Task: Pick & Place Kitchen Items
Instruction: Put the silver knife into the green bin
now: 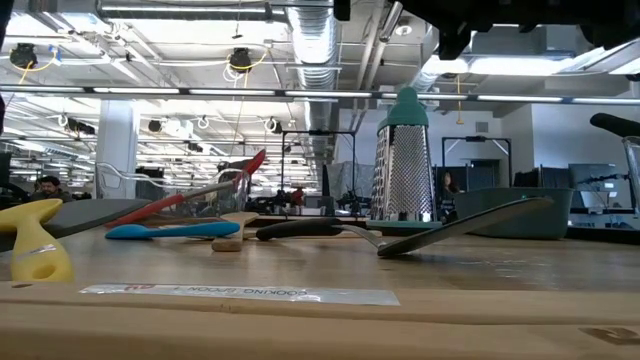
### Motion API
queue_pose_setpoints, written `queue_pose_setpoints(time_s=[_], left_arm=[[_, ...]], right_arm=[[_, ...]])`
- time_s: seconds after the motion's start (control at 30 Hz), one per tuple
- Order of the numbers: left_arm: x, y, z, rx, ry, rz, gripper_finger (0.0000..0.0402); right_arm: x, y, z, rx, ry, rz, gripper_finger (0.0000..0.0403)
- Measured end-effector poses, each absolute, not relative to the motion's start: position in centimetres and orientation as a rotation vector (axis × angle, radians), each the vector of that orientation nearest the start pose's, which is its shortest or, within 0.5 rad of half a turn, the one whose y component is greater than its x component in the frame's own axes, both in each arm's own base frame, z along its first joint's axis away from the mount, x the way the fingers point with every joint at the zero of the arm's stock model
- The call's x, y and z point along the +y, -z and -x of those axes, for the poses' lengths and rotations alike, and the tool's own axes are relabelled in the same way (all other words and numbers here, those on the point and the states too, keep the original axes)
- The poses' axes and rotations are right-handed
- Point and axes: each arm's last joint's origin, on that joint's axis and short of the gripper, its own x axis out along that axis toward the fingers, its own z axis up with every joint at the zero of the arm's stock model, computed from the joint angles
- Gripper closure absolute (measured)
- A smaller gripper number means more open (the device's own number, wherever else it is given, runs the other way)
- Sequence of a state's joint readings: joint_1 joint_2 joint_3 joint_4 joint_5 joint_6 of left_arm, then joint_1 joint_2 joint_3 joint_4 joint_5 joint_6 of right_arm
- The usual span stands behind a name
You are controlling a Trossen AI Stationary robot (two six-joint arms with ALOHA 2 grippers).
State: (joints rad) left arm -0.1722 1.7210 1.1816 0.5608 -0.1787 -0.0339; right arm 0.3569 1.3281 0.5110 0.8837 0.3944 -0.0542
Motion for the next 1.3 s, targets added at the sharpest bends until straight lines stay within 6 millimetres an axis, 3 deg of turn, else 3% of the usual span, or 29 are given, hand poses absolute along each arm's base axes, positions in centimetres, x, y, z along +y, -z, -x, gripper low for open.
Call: queue_pose_setpoints(time_s=[0.33,0.63,0.9,1.3], left_arm=[[-6.3,-29.3,-39.2,-0.024,-0.011,0.037,0.0306],[-6.1,-29.9,-38.7,-0.013,-0.014,0.034,0.0295],[-5.5,-32.5,-35.3,0.134,-0.018,0.011,0.0298],[-5.0,-34.3,-31.3,0.292,-0.028,0.057,0.0298]], right_arm=[[8.1,-22.9,-25.0,-0.061,0.039,0.03,0.0389],[8.1,-22.9,-24.9,-0.061,0.038,0.029,0.0389],[7.3,-24.2,-24.1,-0.079,0.068,0.03,0.0389],[2.8,-26.3,-19.9,0.074,0.415,0.018,0.0389]])
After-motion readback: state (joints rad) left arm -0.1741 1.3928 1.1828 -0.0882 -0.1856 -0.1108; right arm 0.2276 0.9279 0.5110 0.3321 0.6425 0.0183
